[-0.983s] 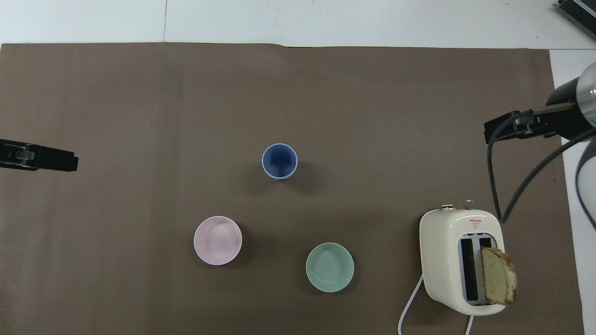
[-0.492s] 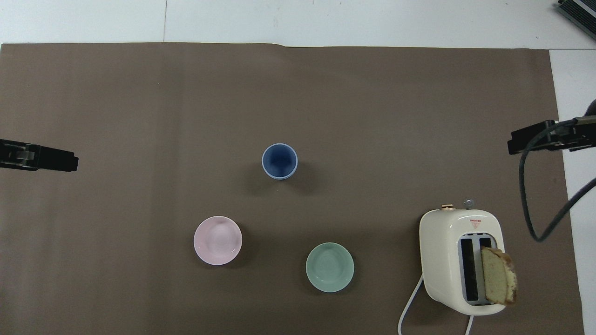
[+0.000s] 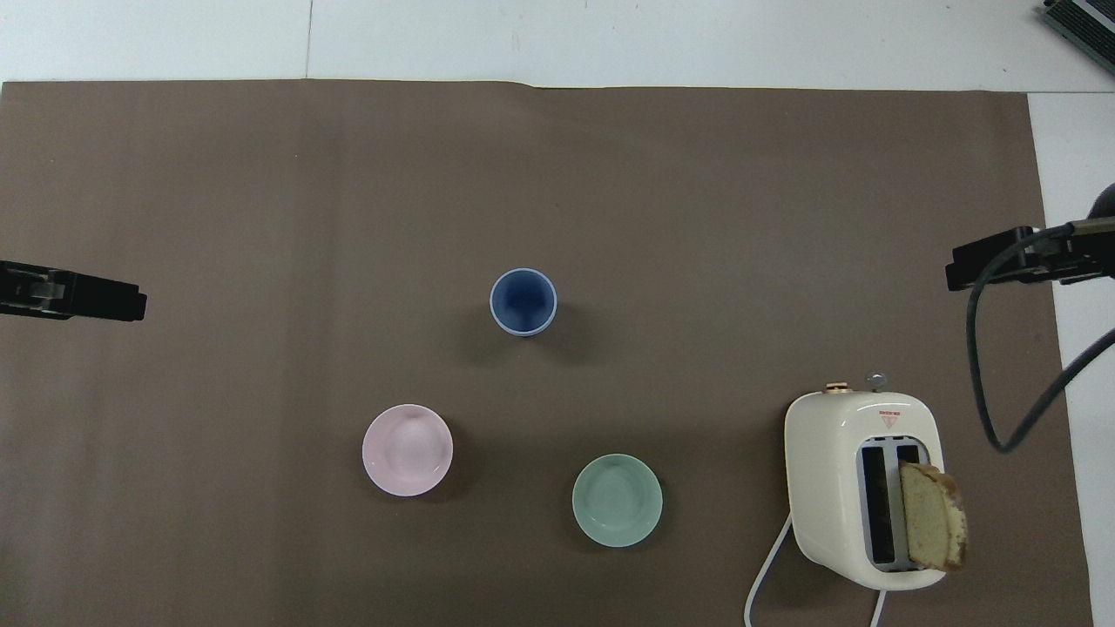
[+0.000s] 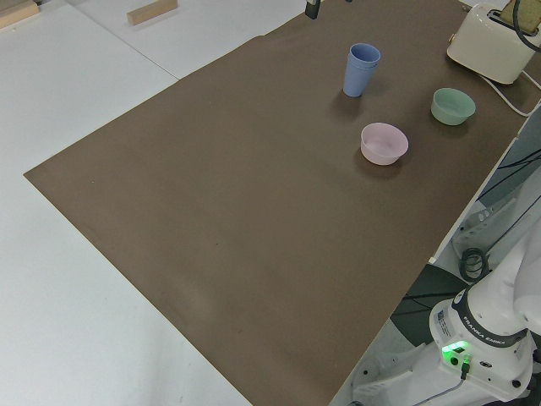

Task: Stack blue cups with both arms

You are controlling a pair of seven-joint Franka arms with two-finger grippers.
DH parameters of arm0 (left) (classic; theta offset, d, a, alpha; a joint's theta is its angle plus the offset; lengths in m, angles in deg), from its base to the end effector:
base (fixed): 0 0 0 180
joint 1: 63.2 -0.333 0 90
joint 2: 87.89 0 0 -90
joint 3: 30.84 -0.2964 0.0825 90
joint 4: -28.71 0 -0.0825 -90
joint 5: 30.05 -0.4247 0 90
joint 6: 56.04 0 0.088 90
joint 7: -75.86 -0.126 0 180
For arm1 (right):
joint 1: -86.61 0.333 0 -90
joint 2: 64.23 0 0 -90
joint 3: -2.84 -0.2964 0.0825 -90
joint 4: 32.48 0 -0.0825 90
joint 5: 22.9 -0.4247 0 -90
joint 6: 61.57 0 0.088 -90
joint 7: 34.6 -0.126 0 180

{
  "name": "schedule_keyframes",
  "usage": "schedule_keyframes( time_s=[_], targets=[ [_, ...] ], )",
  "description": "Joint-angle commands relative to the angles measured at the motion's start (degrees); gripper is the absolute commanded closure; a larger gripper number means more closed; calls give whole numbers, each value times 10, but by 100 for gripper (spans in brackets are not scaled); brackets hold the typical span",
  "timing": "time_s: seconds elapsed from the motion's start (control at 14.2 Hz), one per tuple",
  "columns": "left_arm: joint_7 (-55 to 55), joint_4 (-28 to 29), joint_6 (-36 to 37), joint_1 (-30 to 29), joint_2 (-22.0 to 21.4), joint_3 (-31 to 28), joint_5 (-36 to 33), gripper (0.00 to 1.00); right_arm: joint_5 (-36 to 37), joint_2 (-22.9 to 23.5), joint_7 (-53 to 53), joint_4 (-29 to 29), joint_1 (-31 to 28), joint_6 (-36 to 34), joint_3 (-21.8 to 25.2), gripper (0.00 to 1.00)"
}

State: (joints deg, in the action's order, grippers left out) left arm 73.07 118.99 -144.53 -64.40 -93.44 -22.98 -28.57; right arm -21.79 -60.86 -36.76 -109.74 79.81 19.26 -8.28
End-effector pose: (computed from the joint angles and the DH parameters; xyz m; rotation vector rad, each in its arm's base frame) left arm 0.5605 -0.0725 0.6367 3.1145 -0.2595 0.1004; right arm 0.5923 0.0383 0.6495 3.1336 0.0536 0.0078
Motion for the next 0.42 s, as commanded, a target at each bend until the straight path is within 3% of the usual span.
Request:
schedule_keyframes(
  time_s=[0.0,0.35],
  targets=[
    [-5,1,8,-6,-6,2,7,0,-15,-14,-5,-17,-8,1,-4,0],
    [-5,0,8,-7,-6,2,7,0,-15,-18,-5,-21,-8,1,-4,0]
  ],
)
